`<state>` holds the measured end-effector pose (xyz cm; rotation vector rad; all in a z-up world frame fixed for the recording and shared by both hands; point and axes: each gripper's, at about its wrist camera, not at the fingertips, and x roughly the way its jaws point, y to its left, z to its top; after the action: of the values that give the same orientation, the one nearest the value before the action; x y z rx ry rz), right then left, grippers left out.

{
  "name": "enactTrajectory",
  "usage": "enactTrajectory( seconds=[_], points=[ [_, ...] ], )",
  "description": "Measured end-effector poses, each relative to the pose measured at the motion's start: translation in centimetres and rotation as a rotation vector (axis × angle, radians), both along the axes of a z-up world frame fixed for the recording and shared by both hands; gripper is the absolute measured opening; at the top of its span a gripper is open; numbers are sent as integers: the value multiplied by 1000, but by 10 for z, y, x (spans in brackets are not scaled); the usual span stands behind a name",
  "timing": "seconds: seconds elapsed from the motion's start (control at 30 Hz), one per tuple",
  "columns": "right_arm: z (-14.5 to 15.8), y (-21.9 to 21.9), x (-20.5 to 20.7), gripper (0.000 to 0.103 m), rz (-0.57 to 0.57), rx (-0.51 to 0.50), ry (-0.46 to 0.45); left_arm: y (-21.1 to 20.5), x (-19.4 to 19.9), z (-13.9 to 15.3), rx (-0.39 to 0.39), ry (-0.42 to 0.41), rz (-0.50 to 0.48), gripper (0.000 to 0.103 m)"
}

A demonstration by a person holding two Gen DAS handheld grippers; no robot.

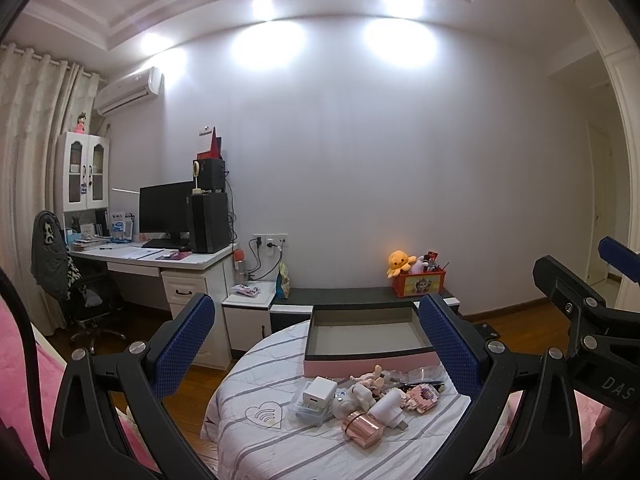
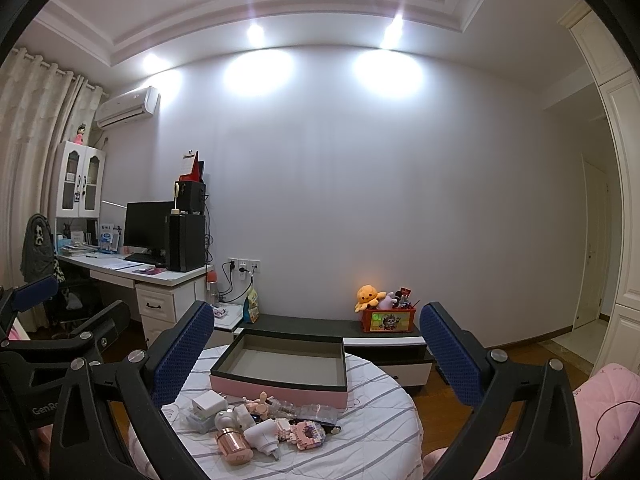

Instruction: Organize rigid objects

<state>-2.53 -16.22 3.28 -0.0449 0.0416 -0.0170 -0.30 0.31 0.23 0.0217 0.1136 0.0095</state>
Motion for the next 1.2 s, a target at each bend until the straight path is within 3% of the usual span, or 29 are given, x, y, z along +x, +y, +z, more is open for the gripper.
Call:
enactTrajectory(
  seconds=[1.2],
  points=[
    [-2,-2,-1,103,-5,10,16,5,-5,-4,-3,12,-6,103]
  ],
)
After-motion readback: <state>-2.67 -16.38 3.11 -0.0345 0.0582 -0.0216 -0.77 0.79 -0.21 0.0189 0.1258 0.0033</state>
